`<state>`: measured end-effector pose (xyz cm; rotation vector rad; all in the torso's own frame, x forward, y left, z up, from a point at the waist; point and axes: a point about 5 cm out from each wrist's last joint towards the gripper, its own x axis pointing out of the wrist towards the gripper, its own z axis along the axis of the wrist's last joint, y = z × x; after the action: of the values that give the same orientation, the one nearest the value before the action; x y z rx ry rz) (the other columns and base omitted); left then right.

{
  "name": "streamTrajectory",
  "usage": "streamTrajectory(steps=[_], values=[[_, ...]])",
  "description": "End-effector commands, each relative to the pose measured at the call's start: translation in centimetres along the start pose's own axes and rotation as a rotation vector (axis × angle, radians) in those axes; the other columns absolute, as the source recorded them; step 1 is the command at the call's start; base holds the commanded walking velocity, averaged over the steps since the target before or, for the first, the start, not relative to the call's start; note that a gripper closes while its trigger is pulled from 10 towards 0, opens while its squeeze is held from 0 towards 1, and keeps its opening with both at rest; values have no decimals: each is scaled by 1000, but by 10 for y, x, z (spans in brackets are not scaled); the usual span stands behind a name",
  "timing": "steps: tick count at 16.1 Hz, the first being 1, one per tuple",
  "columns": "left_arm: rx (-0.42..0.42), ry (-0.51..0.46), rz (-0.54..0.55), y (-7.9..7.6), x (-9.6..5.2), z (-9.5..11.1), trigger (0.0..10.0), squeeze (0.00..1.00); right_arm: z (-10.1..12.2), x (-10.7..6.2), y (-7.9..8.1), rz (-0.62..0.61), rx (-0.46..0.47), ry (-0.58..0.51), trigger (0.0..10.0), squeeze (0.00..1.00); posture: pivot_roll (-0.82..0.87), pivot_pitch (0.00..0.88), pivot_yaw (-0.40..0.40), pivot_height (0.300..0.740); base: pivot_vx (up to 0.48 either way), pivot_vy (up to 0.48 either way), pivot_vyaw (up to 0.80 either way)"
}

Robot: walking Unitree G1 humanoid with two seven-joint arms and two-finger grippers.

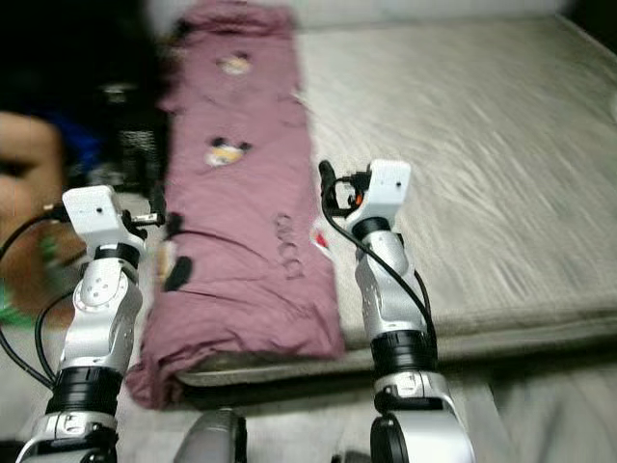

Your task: Clean up the room

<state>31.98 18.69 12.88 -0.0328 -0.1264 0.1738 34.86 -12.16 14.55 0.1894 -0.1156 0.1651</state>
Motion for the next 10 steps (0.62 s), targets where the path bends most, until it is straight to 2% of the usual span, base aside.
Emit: streamTrajectory(steps=[1,5,10], values=[[24,24,7,2,0,-3,10000,0,-2,-2,2,0,-7,9,10000,0,-78,0,21,740,0,0,0],[18,27,-22,-5,0,-2,10000,0,-11,-10,-5,-51,-12,36,10000,0,-83,0,33,740,0,0,0],[12,28,-30,-7,1,-1,10000,0,-12,-9,-5,-61,-12,38,10000,0,-77,0,34,740,0,0,0]])
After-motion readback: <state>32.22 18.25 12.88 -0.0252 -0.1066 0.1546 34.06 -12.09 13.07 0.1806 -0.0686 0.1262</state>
